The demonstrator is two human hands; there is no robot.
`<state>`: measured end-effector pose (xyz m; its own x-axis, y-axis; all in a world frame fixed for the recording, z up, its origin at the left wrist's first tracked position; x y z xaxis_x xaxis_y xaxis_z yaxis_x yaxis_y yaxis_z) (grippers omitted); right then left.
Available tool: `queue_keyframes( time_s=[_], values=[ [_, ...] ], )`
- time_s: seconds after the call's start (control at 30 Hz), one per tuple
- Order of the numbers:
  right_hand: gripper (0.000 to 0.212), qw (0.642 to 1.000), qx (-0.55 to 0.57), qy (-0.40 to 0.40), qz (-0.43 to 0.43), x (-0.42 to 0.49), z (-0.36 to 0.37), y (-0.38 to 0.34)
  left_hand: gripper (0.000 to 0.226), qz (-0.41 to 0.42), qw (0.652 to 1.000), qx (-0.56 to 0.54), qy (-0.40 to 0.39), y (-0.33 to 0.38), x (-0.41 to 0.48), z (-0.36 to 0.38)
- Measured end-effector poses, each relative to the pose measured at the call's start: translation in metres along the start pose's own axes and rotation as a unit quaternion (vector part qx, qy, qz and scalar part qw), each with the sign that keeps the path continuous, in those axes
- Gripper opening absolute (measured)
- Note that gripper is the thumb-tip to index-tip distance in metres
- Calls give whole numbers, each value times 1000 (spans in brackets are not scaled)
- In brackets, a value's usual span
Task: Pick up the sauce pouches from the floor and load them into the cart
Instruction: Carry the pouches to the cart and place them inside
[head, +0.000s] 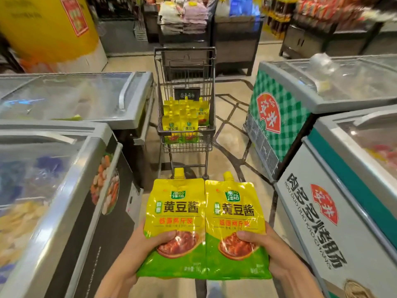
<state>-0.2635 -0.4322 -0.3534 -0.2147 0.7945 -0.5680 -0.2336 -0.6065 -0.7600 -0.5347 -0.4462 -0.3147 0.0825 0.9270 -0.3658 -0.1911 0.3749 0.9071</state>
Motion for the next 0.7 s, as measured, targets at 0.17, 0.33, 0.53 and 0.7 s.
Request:
queue_keyframes(
  time_s=[0.17,0.33,0.53,0.7],
  values=[
    [118,1000,-9,-20,2,91,-2,-59,114,10,999,-2,37,29,93,-9],
    [117,999,-36,-32,2,169,5,-125,110,7,998,2,62,63,171,-16],
    [118,998,-40,-54,11,245,20,-176,113,0,996,-9,90,85,245,-32],
    [116,998,-25,-51,28,316,33,-196,117,-16,996,-9,83,99,321,-62]
  ],
)
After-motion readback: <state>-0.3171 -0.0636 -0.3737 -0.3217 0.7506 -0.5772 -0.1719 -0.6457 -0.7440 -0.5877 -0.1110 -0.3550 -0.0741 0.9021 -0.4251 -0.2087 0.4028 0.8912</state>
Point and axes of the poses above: each hand's wrist, its own x-axis towards the middle knuckle, its own z-axis out of the palm, y = z × x, the point moved 10 cm from there along x, towards the middle knuckle, and after that the axes turned 3 degrees about z, right-handed, at the moved point
